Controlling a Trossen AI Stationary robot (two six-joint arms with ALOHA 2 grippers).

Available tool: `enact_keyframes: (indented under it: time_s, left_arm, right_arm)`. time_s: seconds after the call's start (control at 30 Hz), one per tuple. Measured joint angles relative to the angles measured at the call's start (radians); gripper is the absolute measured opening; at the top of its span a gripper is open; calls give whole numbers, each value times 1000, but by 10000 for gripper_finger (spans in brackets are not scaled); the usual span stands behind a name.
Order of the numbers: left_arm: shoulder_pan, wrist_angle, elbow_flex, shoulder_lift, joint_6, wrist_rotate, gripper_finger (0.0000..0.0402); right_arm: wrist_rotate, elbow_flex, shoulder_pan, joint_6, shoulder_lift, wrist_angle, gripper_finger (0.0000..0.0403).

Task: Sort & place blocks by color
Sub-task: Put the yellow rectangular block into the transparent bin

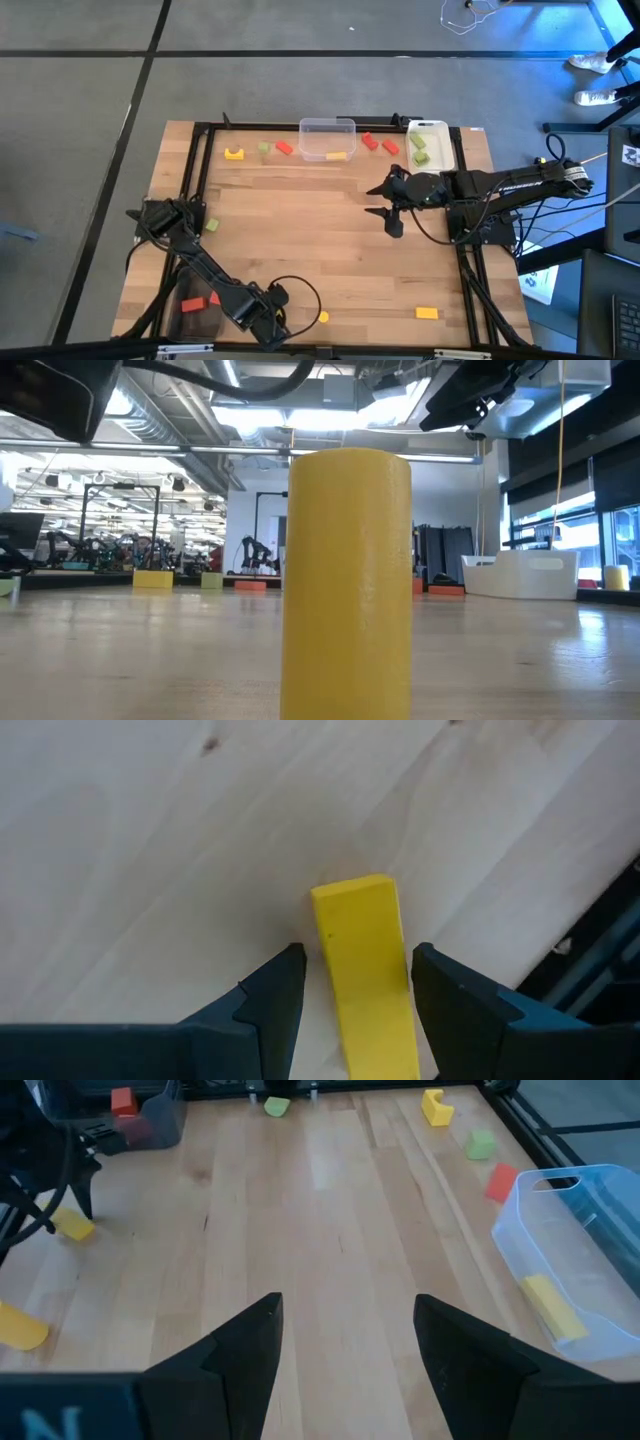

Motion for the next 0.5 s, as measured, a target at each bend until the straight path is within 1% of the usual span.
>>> enact_keyframes:
  time_s: [0.33, 0.4, 0.5]
  left_arm:
    - [0, -56, 6, 54, 0, -1, 171]
    - [0, -63, 6, 54, 0, -4, 159]
    - [3, -78, 4, 48, 0, -3, 122]
  right_arm:
    - [0, 0, 0, 0, 0, -2, 226]
    - [0, 0, 0, 0, 0, -2, 226]
    - [0, 0, 0, 0, 0, -2, 226]
